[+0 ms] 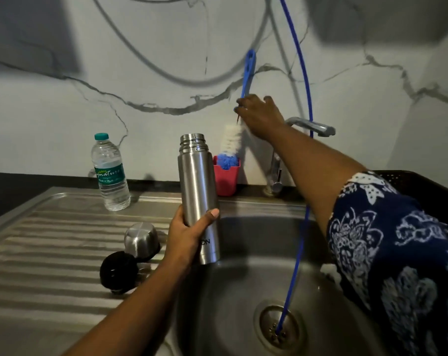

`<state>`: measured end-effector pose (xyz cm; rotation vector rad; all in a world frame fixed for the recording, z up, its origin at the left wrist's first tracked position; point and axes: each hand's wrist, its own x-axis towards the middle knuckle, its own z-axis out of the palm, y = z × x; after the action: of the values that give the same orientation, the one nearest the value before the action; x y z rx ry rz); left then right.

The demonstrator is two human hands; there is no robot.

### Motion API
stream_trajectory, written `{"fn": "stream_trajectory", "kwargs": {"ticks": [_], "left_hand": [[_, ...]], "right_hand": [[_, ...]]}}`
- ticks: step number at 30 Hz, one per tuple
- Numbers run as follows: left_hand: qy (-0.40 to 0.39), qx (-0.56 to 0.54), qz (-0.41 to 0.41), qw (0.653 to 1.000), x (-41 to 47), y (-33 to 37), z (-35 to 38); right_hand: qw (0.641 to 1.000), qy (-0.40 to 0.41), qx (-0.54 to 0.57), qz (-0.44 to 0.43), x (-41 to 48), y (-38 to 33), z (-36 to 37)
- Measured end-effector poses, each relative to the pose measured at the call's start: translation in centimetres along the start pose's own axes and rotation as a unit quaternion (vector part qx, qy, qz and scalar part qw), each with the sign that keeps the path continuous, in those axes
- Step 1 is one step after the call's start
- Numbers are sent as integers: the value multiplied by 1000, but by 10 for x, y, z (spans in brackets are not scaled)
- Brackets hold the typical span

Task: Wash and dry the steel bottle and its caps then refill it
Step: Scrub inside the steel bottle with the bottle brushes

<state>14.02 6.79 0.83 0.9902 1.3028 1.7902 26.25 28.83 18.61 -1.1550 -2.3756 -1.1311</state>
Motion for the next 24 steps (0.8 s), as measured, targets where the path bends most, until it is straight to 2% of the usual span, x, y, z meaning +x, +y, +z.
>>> {"fn": "stream_trajectory", "kwargs": {"ticks": [3, 6, 7, 9, 11, 13, 18, 24], "left_hand": [[-14, 0, -10, 1000, 4, -11, 1], [-17, 11, -12, 1000, 6, -18, 0], [-22, 16, -10, 1000, 6, -20, 0], [-30, 22, -6, 999, 6, -23, -1], [-32, 29, 0, 999, 5, -22, -1], [-31, 28, 4, 999, 5, -21, -1], [-24, 13, 6, 1000, 5, -17, -1], [-16, -9, 4, 1000, 6, -13, -3]], "right_hand": [[996, -14, -82, -40, 21, 6, 7], [985, 6, -159, -67, 31, 2, 13], [979, -17, -188, -75, 30, -2, 10], [973, -46, -203, -98, 31, -4, 5], [967, -28, -210, -144, 32, 0, -7], [955, -27, -255, -150, 34, 10, -23], [966, 8, -207, -157, 40, 28, -41], [963, -19, -190, -188, 29, 7, -22]]}}
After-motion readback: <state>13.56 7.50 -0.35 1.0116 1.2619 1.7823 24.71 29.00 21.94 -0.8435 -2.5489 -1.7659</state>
